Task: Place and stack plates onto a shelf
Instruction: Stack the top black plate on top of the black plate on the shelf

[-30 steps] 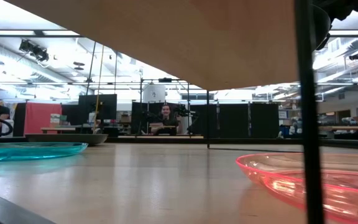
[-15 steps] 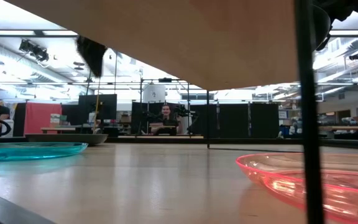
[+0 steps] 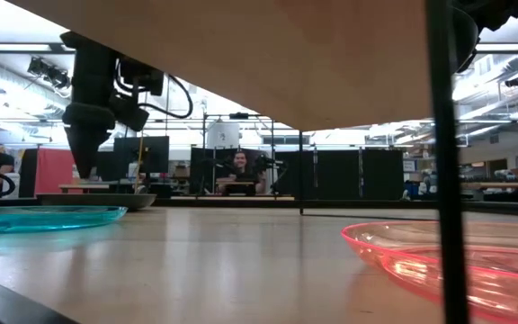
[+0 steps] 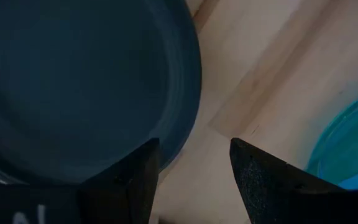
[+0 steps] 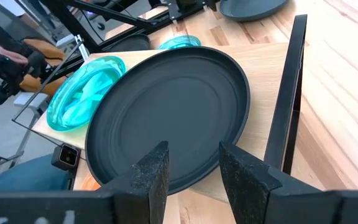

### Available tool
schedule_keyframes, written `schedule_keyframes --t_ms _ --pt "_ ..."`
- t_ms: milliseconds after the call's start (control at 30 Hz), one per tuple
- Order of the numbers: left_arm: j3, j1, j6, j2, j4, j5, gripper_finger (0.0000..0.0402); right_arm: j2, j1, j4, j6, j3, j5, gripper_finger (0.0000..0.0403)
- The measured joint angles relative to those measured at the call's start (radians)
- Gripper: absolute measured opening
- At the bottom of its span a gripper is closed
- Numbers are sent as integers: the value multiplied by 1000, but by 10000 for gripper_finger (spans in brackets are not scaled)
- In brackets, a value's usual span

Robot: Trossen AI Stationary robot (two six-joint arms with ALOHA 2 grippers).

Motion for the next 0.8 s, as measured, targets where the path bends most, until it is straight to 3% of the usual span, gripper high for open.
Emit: schedule_keyframes --t_ms 367,800 --pt "-1 0 -8 0 163 -87 203 0 0 0 0 0 0 145" --pt "-199 1 -37 0 427 -125 203 0 0 0 0 0 0 145"
